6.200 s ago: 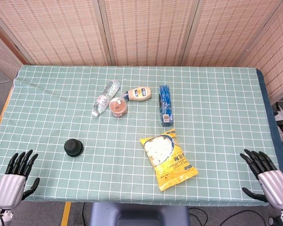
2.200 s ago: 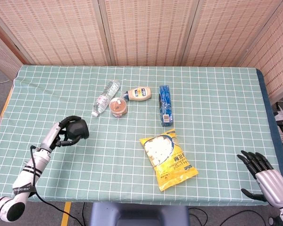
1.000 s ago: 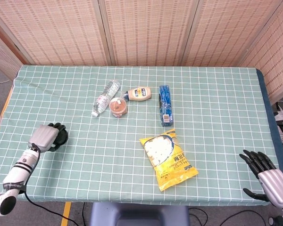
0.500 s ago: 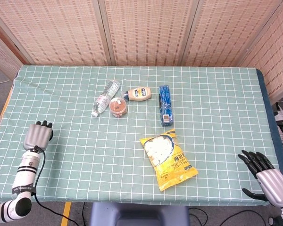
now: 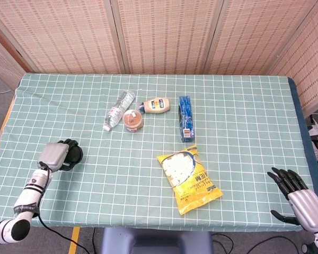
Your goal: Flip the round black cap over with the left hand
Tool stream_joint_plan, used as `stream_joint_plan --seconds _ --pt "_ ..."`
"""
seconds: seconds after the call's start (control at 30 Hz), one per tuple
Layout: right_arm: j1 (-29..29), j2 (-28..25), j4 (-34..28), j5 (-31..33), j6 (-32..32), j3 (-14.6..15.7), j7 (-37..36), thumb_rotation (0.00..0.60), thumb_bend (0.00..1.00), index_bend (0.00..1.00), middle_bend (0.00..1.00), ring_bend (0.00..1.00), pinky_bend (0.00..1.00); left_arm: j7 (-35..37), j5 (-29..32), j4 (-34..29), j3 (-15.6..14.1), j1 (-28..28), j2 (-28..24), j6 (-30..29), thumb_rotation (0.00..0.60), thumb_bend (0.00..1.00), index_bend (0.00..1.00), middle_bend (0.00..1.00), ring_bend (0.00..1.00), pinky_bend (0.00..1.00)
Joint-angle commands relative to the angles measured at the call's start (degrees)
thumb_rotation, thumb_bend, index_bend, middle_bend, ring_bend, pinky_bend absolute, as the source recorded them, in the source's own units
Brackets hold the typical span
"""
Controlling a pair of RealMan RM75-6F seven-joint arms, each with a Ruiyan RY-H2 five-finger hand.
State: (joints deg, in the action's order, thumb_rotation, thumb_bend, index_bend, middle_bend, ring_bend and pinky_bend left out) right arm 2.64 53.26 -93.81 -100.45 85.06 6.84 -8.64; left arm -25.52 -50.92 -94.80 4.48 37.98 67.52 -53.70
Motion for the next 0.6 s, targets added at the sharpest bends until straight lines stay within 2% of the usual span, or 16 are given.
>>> stream_joint_plan --seconds 0.03,0.33,0.53,0.6 --pt "-0.09 0.14 0.03 0.04 0.26 -0.08 -0.51 0.600 0.12 0.00 0.00 0.00 0.00 1.32 1.89 0.30 -0.20 -0.07 0.04 2.89 0.600 0.53 0.62 0.60 0.55 0.75" --pt "-0.13 -0.05 0.09 0.15 0.22 0.03 -1.05 0.600 0.12 0.00 0.00 0.00 0.00 -1.67 1.69 2.99 -2.59 1.58 3.19 4.73 0.600 0.51 0.61 0.56 0.51 0.73" --pt "-0.20 -0.30 0.03 0.02 0.30 0.17 -1.36 0.600 0.12 0.00 0.00 0.00 0.00 -2.07 2.57 4.93 -3.26 2.30 4.83 5.65 0.600 0.50 0.59 0.52 0.45 0.62" --pt "-0.21 -0.34 0.00 0.06 0.30 0.16 -1.45 0.600 0.12 0.00 0.00 0.00 0.00 -3.22 2.78 5.63 -3.73 2.45 5.46 4.99 0.600 0.48 0.58 0.50 0.45 0.62"
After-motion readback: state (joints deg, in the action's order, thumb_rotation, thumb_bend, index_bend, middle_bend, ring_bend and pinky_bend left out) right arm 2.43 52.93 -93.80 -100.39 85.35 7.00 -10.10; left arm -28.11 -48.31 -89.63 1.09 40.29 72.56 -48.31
